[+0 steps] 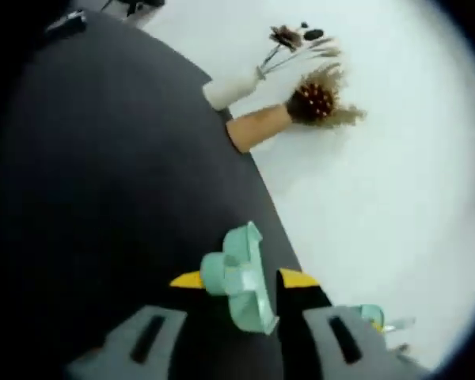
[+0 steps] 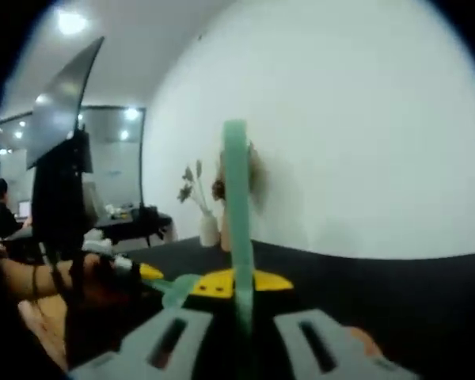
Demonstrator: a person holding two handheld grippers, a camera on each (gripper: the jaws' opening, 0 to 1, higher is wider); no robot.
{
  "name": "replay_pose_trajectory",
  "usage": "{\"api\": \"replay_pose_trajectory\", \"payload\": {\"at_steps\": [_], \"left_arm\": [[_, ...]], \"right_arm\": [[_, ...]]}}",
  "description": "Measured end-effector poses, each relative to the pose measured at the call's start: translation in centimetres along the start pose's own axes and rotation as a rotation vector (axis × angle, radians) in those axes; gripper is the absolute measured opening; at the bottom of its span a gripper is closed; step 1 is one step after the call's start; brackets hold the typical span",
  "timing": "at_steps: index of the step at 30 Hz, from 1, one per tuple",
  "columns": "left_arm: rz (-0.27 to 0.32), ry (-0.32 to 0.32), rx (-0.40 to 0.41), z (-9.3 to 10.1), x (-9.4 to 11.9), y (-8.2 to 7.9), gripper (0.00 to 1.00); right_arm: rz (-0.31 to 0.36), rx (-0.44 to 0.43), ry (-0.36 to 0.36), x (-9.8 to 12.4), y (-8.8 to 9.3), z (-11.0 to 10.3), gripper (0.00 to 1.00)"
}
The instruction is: Pick up the broom and sweep the trash on the tabletop into the dustpan.
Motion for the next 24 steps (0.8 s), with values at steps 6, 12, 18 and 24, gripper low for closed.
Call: {"api": "replay_pose_trajectory", "payload": {"at_steps": [6,12,18,24], "left_arm": [[-0.091,0.005,-0.062,-1.3,1.2,0.0,0.34],[-0.253,0.037,-0.184,-1.6,2.4,-0.3,0.35],[-0.405,0.082,-0.223,-1.3,1.0,-0.4,0.33],[-0.482,0.118,-0.277,-1.0,-0.4,0.5,0.24]], "right_arm": [[-0.015,0.054,0.03,0.3,0.3,0.3,0.05],[-0.014,0.049,0.034,0.4,0.5,0.6,0.05],[-0.013,0.052,0.036,0.6,0.7,0.5,0.05],[-0.004,0.028,0.027,0.6,0.8,0.7,0.05]]}}
Point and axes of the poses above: the point that each gripper's makers call its tool centre point, and the gripper's own axes: x roughly backward along the fingers, z roughly to its right, y roughly out of its underside, the point moved 4 cm from there along x, roughly backward along the fingers, and after that the axes turned 12 degrees about -y, right-handed, at the moved point
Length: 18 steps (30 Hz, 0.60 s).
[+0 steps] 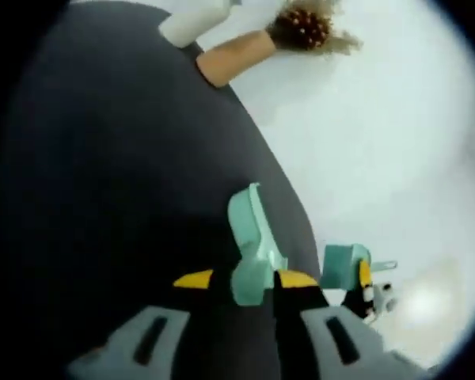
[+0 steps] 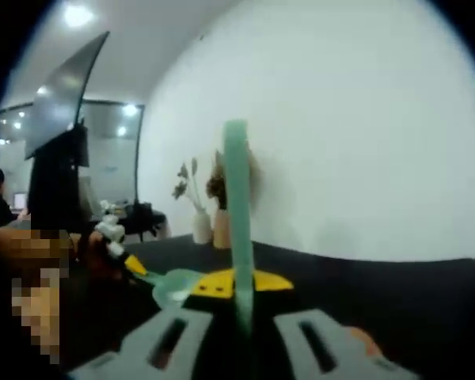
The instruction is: Pick up the broom and sweep the trash on the tabletop into the dustpan.
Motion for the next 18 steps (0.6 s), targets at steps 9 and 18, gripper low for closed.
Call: {"api": "replay_pose_trajectory", "payload": {"at_steps": [9,18], "left_arm": [[0.111,0.031,0.16,1.3,-0.5,-0.7,0.1],[0.412,0.049,0.367,2.1,0.2,-2.0,0.09]], "right_arm": [[-0.003,-0.015,-0.003,-0.3,0.1,0.4,0.05],[0.003,-0.034,0.01,0.3,0.5,0.6,0.05]]}}
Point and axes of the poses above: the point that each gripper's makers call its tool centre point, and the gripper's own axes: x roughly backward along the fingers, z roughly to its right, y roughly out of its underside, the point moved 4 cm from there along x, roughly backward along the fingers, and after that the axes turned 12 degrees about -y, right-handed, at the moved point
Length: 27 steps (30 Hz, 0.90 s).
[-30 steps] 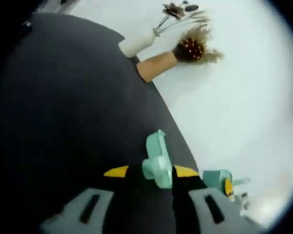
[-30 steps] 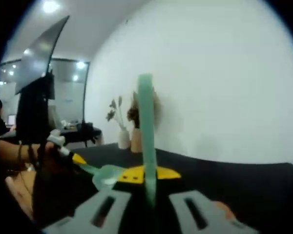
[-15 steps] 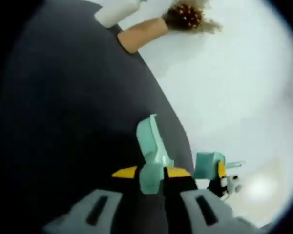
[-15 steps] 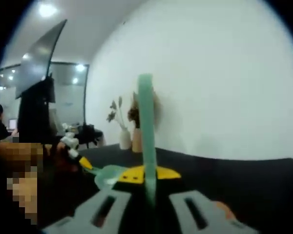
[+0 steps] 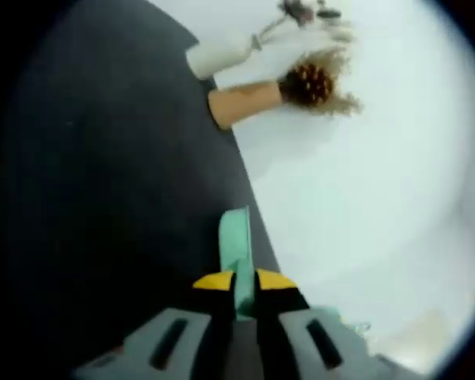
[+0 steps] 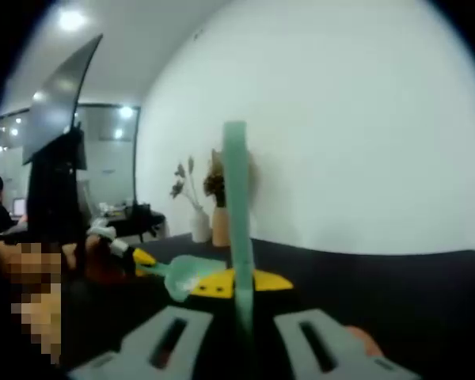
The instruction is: Pick up the broom and sweep the trash on the tabletop into the dustpan.
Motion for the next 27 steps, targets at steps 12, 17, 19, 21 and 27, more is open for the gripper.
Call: {"api": "replay_pose_trajectory", "payload": {"at_steps": [12,17,19,21,27], "left_arm": [[0.304,-0.025,0.19,-0.6,2.8,5.0,0.09],[0.365,-0.043,0.181,1.4,2.6,6.7,0.09],[0.382,-0.051,0.205,1.4,2.4,7.2,0.1],[0.388,-0.051,0.199,1.3,1.9,7.7,0.1],[0.39,-0.092,0.239,-0.2,1.0,9.0,0.1]], "right_arm": [[0.015,-0.023,-0.018,-0.1,-0.1,-0.3,0.05],[0.008,0.0,-0.021,-0.1,0.0,-1.0,0.05],[0.007,0.008,-0.022,0.0,0.0,-1.1,0.05],[0.01,0.01,-0.022,0.1,0.0,-1.0,0.05],[0.013,0.007,-0.028,0.4,0.1,-1.1,0.05]]}}
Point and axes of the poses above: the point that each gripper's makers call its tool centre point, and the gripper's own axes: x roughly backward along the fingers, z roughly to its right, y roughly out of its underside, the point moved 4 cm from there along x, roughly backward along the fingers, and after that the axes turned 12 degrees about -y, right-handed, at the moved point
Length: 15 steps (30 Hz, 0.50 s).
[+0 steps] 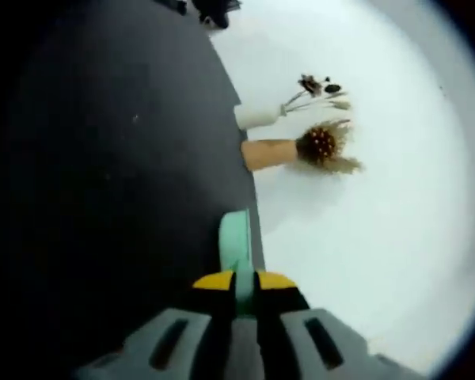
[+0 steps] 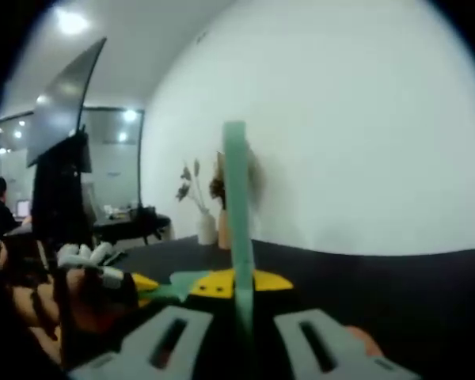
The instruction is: Pick up the broom and sweep the trash on the tabletop into the dustpan.
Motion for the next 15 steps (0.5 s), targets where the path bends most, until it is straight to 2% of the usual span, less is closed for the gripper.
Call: {"api": "replay_pose_trajectory", "payload": {"at_steps": [1,2,5,6,9,11,12,13,15], "left_arm": [[0.018,0.005,-0.005,0.27,0.13,-0.07,0.1],[0.011,0.002,-0.023,0.37,0.07,0.06,0.1],[0.017,-0.009,-0.009,0.07,0.15,-0.17,0.1],[0.03,-0.006,0.028,-0.02,0.24,-0.46,0.1],[0.038,-0.005,0.021,-0.14,0.33,-0.46,0.1],[-0.002,0.033,-0.047,0.44,0.02,0.05,0.11],[0.004,0.026,-0.023,0.42,-0.04,-0.15,0.12],[-0.005,0.049,-0.024,0.75,-0.29,-0.27,0.15],[0.011,0.037,-0.029,0.61,-0.41,-0.6,0.2]], "right_arm": [[0.0,0.0,0.0,0.01,-0.01,0.01,0.05],[0.002,-0.001,-0.002,0.0,-0.06,0.01,0.05],[0.004,0.0,-0.004,-0.05,-0.12,-0.1,0.05],[0.003,0.001,-0.005,-0.09,-0.1,-0.18,0.05],[0.0,0.007,-0.008,-0.21,-0.05,-0.41,0.05],[-0.003,0.019,-0.013,-0.28,0.03,-0.59,0.05],[-0.002,0.02,-0.017,-0.33,0.06,-0.65,0.05],[-0.003,0.019,-0.02,-0.39,0.08,-0.7,0.05],[-0.003,0.026,-0.026,-0.51,0.08,-0.86,0.05]]}}
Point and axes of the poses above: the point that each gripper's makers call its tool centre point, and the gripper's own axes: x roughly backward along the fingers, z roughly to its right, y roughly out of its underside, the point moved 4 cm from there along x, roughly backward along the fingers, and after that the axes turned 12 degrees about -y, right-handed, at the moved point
